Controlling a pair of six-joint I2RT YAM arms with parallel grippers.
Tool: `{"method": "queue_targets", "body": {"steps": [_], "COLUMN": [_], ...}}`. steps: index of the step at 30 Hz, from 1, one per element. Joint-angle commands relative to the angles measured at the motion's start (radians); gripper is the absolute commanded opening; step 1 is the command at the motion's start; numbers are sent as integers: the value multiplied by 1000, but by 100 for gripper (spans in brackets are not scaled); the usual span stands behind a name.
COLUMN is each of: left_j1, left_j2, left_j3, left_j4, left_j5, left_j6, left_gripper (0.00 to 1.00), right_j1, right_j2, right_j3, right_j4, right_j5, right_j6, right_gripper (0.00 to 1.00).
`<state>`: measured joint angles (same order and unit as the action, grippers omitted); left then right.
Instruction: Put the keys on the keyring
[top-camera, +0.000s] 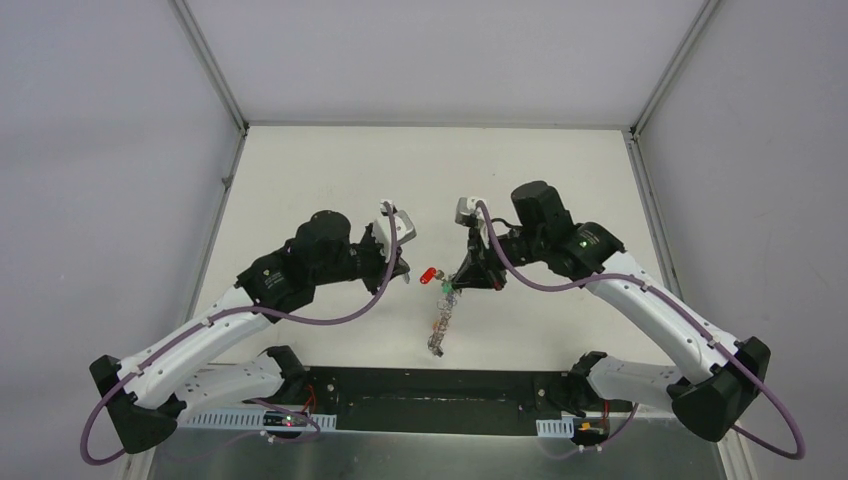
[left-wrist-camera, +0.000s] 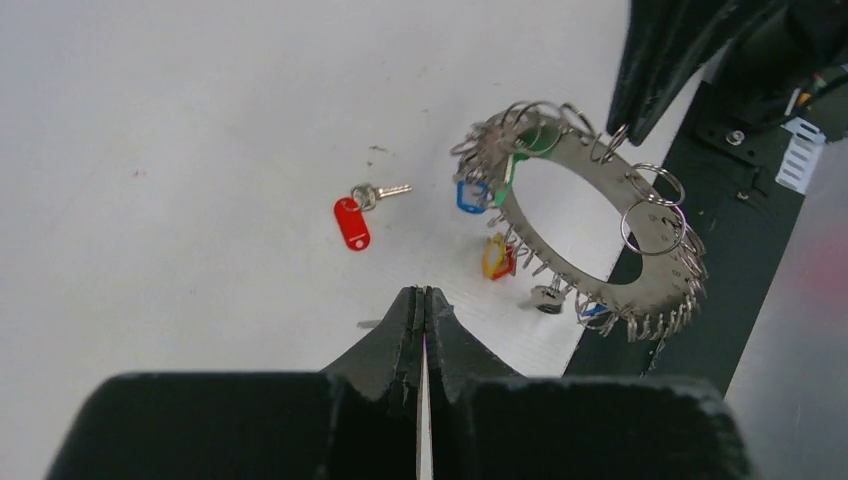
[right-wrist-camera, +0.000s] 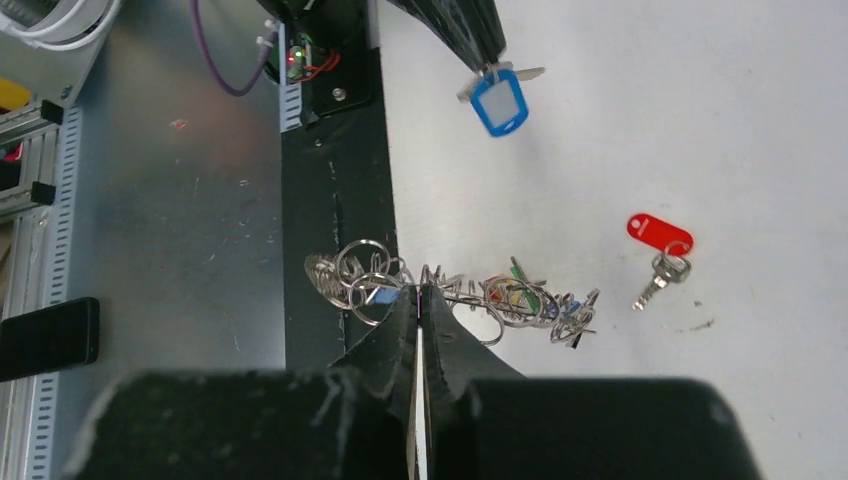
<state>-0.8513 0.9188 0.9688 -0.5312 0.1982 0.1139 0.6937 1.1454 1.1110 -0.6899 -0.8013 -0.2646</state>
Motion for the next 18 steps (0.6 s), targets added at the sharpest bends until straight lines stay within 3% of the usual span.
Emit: {"method": "queue_targets", "body": {"steps": [1,6,18], "left_j1": [-6,-7,-83], "left_j2": [-52,-72,-73], "left_j3": [-68,-109,-119], "left_j4": [215,311,358], "left_j5": [236,378,441], "left_j6": [164,218,328], "left_gripper": [0,0,0], "right_j1": [48,91,129], "right_j2": [-8,8,14], "right_j3": [35,40,27], "right_j4": [126,143,182], "right_j5": [-84,-95,-126], "right_j6": [-35,-36,-67], "right_gripper": [0,0,0]}}
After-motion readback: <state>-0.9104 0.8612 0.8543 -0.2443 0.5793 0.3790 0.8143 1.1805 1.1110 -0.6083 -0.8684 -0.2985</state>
